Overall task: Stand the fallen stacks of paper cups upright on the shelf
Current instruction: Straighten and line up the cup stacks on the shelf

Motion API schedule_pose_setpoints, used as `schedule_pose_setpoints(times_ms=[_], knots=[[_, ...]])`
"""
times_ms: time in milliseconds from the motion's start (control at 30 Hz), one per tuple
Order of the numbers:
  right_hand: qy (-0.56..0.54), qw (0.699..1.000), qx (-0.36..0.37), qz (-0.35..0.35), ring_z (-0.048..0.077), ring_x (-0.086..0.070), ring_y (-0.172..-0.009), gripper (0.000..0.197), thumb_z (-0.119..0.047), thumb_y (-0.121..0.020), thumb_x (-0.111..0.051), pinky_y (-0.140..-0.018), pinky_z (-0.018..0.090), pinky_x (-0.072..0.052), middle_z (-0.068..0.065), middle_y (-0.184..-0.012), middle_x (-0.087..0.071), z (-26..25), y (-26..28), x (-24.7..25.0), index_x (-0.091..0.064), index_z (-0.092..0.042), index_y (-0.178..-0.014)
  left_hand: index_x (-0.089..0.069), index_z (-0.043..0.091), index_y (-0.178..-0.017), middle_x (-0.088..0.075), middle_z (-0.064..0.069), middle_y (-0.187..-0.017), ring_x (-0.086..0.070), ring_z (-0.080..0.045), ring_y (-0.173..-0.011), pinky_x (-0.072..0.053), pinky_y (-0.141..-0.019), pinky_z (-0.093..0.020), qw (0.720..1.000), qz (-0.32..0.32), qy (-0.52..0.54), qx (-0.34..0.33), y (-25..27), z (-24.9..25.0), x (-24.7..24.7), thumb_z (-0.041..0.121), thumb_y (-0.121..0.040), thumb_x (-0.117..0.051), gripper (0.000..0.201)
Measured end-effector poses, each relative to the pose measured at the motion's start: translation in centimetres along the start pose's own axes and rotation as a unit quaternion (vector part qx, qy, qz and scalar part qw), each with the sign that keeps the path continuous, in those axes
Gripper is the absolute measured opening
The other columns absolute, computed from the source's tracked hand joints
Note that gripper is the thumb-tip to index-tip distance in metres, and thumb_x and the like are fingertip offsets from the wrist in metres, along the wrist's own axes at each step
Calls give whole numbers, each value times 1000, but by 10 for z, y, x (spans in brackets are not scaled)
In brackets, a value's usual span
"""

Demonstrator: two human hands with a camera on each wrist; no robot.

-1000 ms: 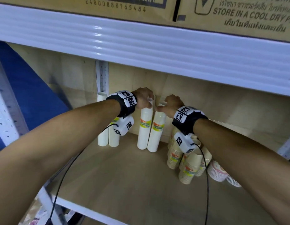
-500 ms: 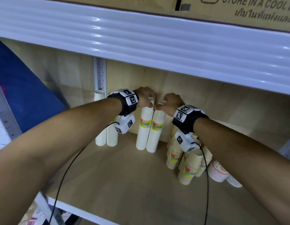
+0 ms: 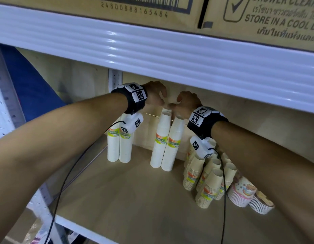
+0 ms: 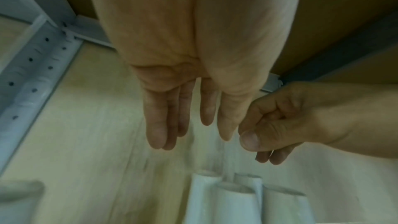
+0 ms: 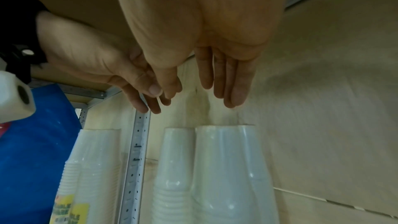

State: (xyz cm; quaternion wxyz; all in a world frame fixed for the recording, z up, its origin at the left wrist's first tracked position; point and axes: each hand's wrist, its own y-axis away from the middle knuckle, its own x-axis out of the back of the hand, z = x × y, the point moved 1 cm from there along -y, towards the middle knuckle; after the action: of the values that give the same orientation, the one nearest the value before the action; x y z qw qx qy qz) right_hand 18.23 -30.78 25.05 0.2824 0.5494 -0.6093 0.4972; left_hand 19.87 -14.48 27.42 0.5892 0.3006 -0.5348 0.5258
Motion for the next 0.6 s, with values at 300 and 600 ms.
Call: schedule_pose_setpoints(times_ms=[300, 600], knots=[[-36, 997, 60, -10, 22, -47, -131, 64, -45, -90, -64, -91, 20, -36, 5, -145, -48, -52, -9, -15, -46, -11, -141, -57, 22, -125, -51, -4, -133, -51, -26, -120, -42, -95, -33, 995, -2, -19, 95, 13, -58, 28, 33, -89, -67, 39], [-43, 992, 106, -61, 25, -47, -128, 66, -47, -86, -67, -99, 30, -43, 9, -140, -50, -100, -16, -59, -49, -10, -136, -57, 17, -133, -46, -5, -142, -49, -24, -127, -41, -90, -26, 986, -36, -12, 160, 39, -107, 24, 31, -86, -73, 51]])
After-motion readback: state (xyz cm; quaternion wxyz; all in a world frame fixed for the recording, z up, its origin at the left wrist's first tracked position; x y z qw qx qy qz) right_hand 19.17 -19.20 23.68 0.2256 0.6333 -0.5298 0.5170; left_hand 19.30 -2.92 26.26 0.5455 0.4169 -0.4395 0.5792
